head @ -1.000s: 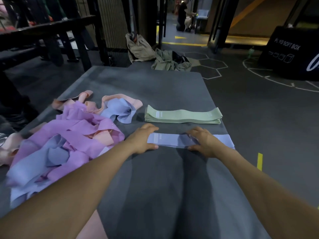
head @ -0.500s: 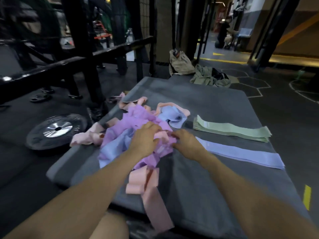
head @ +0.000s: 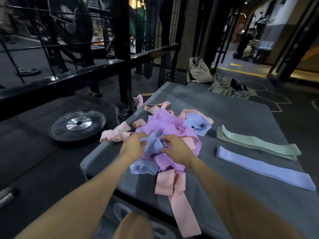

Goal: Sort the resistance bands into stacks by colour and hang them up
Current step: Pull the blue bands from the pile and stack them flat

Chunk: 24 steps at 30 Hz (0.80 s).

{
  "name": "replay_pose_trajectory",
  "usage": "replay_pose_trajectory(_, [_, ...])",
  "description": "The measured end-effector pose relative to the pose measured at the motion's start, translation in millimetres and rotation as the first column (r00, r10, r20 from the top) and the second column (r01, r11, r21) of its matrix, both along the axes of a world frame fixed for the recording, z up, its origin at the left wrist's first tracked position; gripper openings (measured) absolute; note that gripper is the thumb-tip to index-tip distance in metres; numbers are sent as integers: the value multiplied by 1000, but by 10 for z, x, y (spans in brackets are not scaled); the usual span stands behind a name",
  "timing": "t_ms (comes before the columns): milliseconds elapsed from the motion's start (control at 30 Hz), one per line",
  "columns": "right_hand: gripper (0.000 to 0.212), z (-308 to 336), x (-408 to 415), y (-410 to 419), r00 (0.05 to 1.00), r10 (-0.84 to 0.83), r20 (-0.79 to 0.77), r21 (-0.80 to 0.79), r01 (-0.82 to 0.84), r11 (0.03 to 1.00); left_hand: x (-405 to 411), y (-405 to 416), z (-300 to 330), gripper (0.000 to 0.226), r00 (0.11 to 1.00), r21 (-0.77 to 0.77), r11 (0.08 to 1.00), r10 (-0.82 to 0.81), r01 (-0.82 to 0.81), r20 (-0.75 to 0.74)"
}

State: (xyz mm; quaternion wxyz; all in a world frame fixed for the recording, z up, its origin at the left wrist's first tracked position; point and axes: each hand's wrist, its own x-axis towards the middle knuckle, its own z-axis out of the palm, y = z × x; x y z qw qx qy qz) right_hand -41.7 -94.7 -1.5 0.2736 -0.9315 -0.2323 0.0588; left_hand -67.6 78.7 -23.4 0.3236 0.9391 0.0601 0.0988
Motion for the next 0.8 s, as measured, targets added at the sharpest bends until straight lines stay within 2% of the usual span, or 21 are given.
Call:
replay_pose_trajectory(133, [47,148,52,57,1000,-26,-15,72,27,997,92,-25,324,17,973,-129,976,-150,174,176])
replay_pose_trajectory(267, [17,334,92,99,998,-65,10,205,62,977,129,-109,685,19,947,-243,938,-182,248,264])
replay_pose_trajectory(300, [22,387,103,101,996,-84,26,250,75,965,133,-117,768,19,942,-283,924,-177,258,284])
replay_pose_trajectory(400, [39,601,78,92,992,-108,65,359,78,930,123,-142,1010,18,936,-373,879,-187,295,299])
replay_pose_trajectory(500, [32,829,39,59,993,-113,34,460,85,884,91,-195,1234,14,925,-453,830,-182,327,334])
replay_pose_trajectory(633, [8,1144,-18,-84,980,-194,42,586,133,800,81,-282,1379,14,932,-523,795,-143,309,333])
replay_pose_trajectory(733, [19,1308,-86,-313,971,-235,40,632,158,759,48,-452,1437,18,941,-544,785,-141,295,307])
replay_pose_trajectory(800, [24,1358,-135,-488,965,-258,54,643,164,748,32,-617,1470,21,944,-595,738,-185,317,274])
